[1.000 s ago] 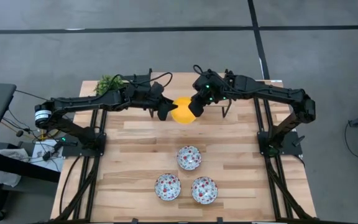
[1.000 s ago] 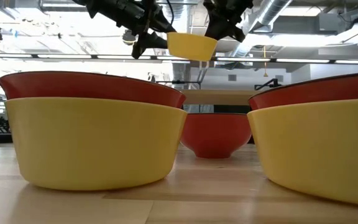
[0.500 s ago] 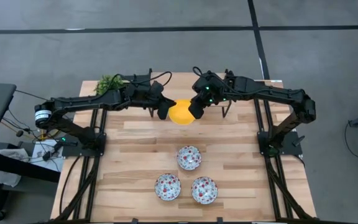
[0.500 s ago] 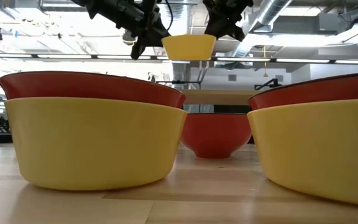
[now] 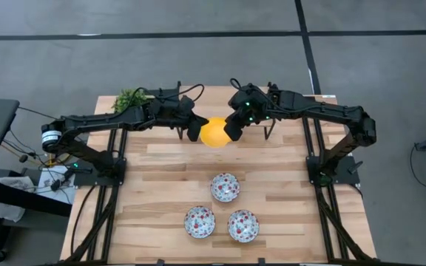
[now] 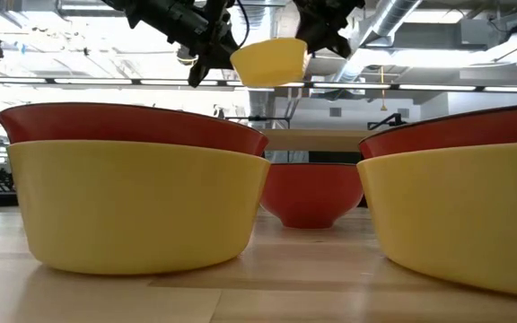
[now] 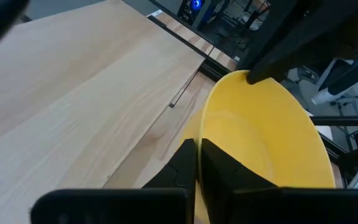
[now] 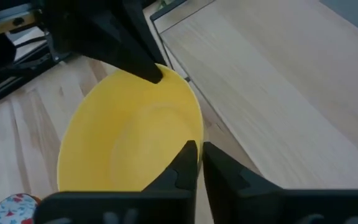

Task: Pick & Place Mini bowls
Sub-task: Put the top yellow bowl on the shelf

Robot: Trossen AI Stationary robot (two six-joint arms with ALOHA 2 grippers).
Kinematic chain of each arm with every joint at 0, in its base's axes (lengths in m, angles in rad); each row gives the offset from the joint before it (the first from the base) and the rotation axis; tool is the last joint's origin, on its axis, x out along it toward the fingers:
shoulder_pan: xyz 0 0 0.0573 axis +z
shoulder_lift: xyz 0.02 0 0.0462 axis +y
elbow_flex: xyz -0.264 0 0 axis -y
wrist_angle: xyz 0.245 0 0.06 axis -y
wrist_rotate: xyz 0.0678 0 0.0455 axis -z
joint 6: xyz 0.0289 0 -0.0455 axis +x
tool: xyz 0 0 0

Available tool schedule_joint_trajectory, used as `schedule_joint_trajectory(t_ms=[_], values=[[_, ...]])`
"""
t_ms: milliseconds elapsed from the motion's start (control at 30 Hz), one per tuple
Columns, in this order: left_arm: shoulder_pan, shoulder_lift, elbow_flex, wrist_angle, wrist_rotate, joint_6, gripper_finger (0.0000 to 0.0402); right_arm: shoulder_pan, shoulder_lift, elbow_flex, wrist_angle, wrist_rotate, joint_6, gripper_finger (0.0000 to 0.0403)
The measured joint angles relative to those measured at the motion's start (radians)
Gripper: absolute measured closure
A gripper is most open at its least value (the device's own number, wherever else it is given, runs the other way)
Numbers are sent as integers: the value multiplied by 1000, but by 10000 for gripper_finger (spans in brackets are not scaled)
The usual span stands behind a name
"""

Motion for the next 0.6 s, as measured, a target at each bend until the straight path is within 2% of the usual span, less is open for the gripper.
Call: schedule_joint_trajectory(t_ms=[300,433,600], values=[[-2,0,0,7,25,2,392,0,2,2,10,-2,-32,314],[-2,0,0,1,31,13,393,-2,-6,1,12,-2,-34,301],[0,-1,2,-2,33,23,393,-2,-52,0,21,9,-41,302]])
